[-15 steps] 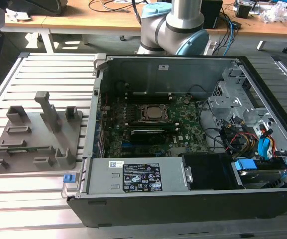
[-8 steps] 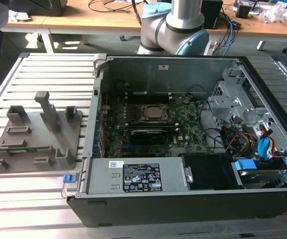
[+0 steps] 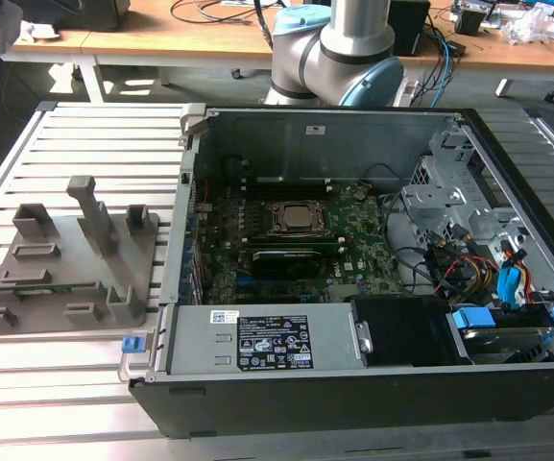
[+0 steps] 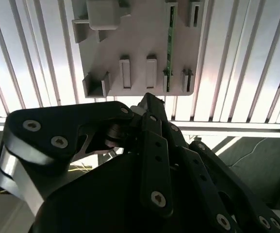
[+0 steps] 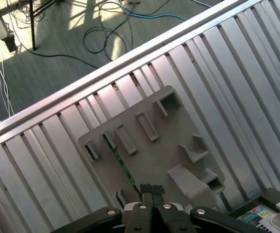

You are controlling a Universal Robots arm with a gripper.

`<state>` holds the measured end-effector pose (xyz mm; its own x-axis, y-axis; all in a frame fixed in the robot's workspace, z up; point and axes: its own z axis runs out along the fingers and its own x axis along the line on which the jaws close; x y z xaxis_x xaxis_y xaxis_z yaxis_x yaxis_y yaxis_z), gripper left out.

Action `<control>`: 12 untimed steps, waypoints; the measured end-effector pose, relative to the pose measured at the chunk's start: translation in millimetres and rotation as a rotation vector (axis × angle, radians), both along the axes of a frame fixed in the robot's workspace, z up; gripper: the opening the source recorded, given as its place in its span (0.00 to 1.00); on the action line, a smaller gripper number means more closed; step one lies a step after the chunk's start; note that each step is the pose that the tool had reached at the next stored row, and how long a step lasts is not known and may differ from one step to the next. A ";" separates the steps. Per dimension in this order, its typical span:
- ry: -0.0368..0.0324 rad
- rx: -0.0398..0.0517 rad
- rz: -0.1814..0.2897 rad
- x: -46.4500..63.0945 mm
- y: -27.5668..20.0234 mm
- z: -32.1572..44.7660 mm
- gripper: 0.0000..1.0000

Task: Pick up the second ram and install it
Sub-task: 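Pick up the second ram and move it above second insertion slot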

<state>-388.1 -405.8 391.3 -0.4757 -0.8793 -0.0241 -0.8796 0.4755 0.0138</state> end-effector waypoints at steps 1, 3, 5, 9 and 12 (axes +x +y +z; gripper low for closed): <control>0.0000 0.0000 0.017 0.0 0.0 0.0 0.11; 0.0000 -0.0001 0.049 0.0 0.0 0.0 0.11; 0.0000 0.0000 0.081 0.0 0.0 0.0 0.11; 0.0000 0.0000 0.176 0.0 0.0 0.0 0.11; 0.0000 -0.0001 0.227 0.0 0.0 0.0 0.11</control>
<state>-388.1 -405.9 391.4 -0.2658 -0.9637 -0.0240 -0.9640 0.2655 0.0138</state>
